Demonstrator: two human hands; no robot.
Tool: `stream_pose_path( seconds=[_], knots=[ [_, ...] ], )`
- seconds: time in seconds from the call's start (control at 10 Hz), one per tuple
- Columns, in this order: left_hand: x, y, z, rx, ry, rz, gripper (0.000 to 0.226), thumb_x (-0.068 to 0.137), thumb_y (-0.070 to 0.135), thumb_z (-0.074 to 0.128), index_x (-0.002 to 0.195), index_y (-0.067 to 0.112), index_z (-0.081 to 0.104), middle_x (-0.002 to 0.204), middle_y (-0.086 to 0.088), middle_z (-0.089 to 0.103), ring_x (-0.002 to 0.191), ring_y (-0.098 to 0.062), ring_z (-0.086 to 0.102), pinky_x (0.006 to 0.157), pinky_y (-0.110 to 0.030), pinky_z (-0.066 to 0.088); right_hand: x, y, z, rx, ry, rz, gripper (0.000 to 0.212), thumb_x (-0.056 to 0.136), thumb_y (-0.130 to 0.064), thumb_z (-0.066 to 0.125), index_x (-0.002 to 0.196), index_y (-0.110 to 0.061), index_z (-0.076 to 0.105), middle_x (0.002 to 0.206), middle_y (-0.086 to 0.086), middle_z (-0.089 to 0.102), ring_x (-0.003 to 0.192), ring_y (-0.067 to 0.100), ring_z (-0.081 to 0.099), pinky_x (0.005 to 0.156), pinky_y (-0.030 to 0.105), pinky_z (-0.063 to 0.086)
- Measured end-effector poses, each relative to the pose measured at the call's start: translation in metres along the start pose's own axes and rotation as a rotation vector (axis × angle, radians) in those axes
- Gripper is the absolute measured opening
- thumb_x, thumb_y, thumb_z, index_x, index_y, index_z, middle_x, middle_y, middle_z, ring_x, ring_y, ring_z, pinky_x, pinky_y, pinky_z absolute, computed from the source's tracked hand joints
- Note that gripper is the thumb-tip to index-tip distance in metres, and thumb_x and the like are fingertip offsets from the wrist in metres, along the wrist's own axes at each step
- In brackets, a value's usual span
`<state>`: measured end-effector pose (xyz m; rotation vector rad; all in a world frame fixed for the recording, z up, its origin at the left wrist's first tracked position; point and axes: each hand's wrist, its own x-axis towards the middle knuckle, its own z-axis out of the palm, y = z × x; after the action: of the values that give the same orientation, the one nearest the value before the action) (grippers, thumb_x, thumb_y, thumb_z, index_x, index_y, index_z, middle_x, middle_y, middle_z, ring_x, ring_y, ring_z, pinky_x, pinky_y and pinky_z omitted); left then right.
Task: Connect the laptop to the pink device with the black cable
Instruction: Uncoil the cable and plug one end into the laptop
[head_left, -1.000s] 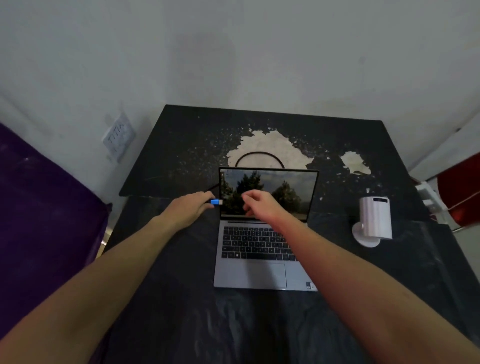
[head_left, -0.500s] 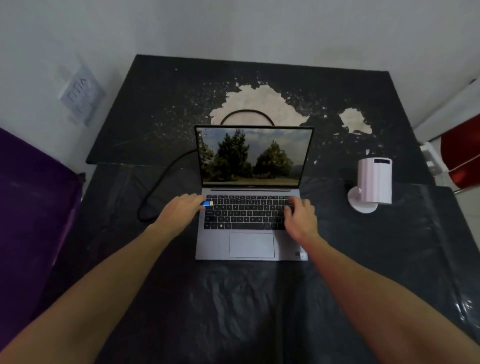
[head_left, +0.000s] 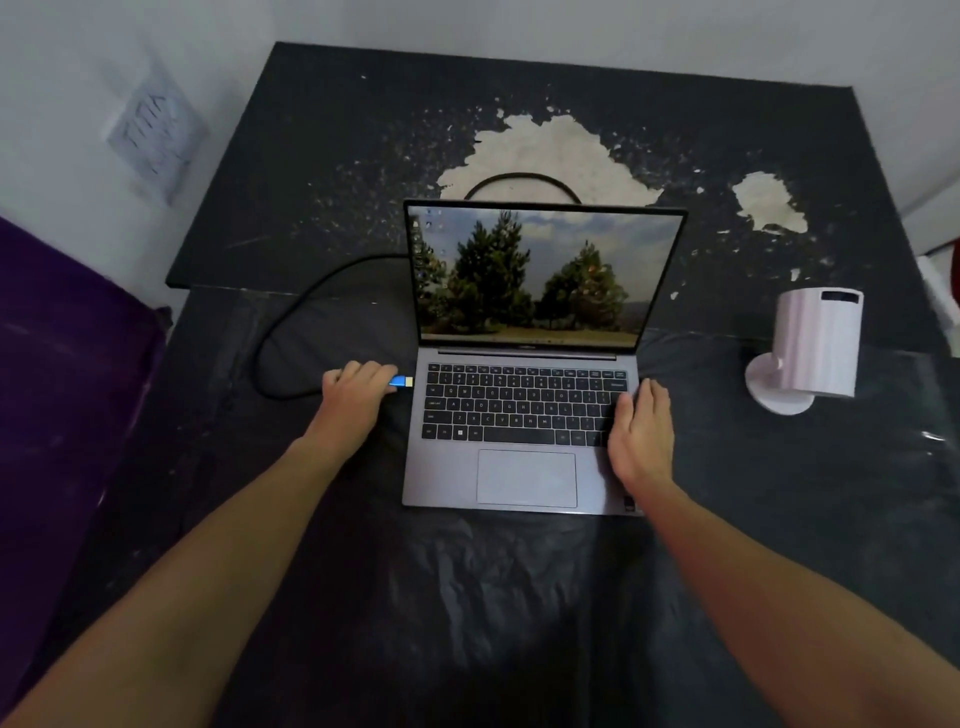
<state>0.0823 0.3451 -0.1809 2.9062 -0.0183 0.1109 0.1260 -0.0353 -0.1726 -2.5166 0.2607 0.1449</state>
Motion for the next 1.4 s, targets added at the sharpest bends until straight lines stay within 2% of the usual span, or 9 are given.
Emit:
stream_pose_path(
  seconds=[0.2, 0.4, 0.7, 0.8, 1.0, 1.1, 1.2, 1.3, 1.4],
  knots=[
    [0.002, -0.001, 0.011, -0.106, 0.090, 0.015, 0.023, 0.080, -0.001, 0.076, 0.101, 0.006, 0.070, 0.098, -0.008, 0.070, 0.088, -0.024, 0.040, 0.064, -0.038, 0.033, 0.001, 0.002, 0.008, -0.010, 0.034, -0.007, 0.058, 0.107, -0.034, 0.025, 0.153, 0.000, 0.028, 0.161, 0.016, 0.027, 0.151, 0.027, 0.019, 0.122, 0.038, 0.012],
    [0.000, -0.005, 0.015, -0.150, 0.080, -0.002, 0.021, 0.086, 0.004, 0.070, 0.107, 0.007, 0.069, 0.105, -0.006, 0.069, 0.096, -0.030, 0.043, 0.072, -0.039, 0.031, -0.001, 0.002, 0.010, -0.029, 0.065, -0.018, 0.056, 0.107, -0.032, 0.026, 0.153, 0.001, 0.030, 0.161, 0.017, 0.028, 0.151, 0.028, 0.020, 0.122, 0.041, 0.014],
    [0.005, -0.006, 0.017, -0.185, 0.117, -0.009, 0.020, 0.083, 0.001, 0.073, 0.102, 0.006, 0.072, 0.106, -0.013, 0.067, 0.092, -0.024, 0.036, 0.069, -0.045, 0.039, 0.001, 0.003, 0.014, -0.060, 0.081, -0.028, 0.057, 0.106, -0.032, 0.028, 0.151, 0.001, 0.032, 0.160, 0.017, 0.030, 0.150, 0.029, 0.022, 0.121, 0.041, 0.015],
    [0.005, -0.007, 0.018, -0.176, 0.127, 0.014, 0.016, 0.084, 0.005, 0.071, 0.099, 0.005, 0.073, 0.104, -0.014, 0.068, 0.091, -0.024, 0.036, 0.067, -0.043, 0.039, 0.002, 0.005, 0.015, -0.065, 0.089, -0.027, 0.057, 0.106, -0.033, 0.028, 0.151, 0.001, 0.032, 0.159, 0.018, 0.030, 0.149, 0.030, 0.022, 0.121, 0.042, 0.016],
    [0.004, -0.004, 0.019, -0.159, 0.148, 0.044, 0.031, 0.087, 0.024, 0.051, 0.097, 0.006, 0.074, 0.096, -0.012, 0.069, 0.087, -0.023, 0.038, 0.062, -0.043, 0.043, 0.002, 0.006, 0.016, -0.066, 0.087, -0.032, 0.059, 0.105, -0.035, 0.026, 0.152, 0.001, 0.032, 0.160, 0.018, 0.030, 0.150, 0.030, 0.021, 0.121, 0.041, 0.015],
    [0.005, -0.002, 0.018, -0.175, 0.147, 0.041, 0.031, 0.089, 0.025, 0.050, 0.097, 0.006, 0.073, 0.095, -0.012, 0.068, 0.087, -0.023, 0.039, 0.064, -0.044, 0.044, 0.002, 0.006, 0.016, -0.067, 0.084, -0.028, 0.061, 0.104, -0.037, 0.025, 0.152, 0.001, 0.032, 0.160, 0.018, 0.029, 0.150, 0.030, 0.021, 0.121, 0.042, 0.014],
    [0.005, 0.000, 0.018, -0.170, 0.119, 0.033, 0.015, 0.085, 0.006, 0.070, 0.099, 0.004, 0.073, 0.097, -0.013, 0.068, 0.089, -0.025, 0.041, 0.067, -0.045, 0.043, 0.001, 0.004, 0.016, -0.085, 0.076, -0.026, 0.061, 0.105, -0.037, 0.027, 0.152, 0.001, 0.030, 0.160, 0.018, 0.028, 0.150, 0.031, 0.020, 0.121, 0.043, 0.015],
    [0.007, 0.001, 0.015, -0.172, 0.084, 0.032, 0.020, 0.080, -0.001, 0.075, 0.100, 0.004, 0.073, 0.098, -0.013, 0.068, 0.086, -0.036, 0.052, 0.068, -0.047, 0.045, 0.001, 0.003, 0.016, -0.100, 0.066, -0.020, 0.063, 0.104, -0.040, 0.027, 0.152, 0.001, 0.029, 0.161, 0.018, 0.027, 0.150, 0.030, 0.020, 0.122, 0.044, 0.015],
    [0.009, 0.003, 0.011, -0.173, 0.071, 0.030, 0.019, 0.083, 0.001, 0.073, 0.101, 0.004, 0.073, 0.099, -0.012, 0.068, 0.085, -0.037, 0.053, 0.070, -0.048, 0.046, 0.002, 0.003, 0.016, -0.108, 0.052, -0.009, 0.066, 0.104, -0.043, 0.027, 0.154, 0.000, 0.027, 0.162, 0.017, 0.025, 0.151, 0.029, 0.017, 0.122, 0.045, 0.014]
  ],
)
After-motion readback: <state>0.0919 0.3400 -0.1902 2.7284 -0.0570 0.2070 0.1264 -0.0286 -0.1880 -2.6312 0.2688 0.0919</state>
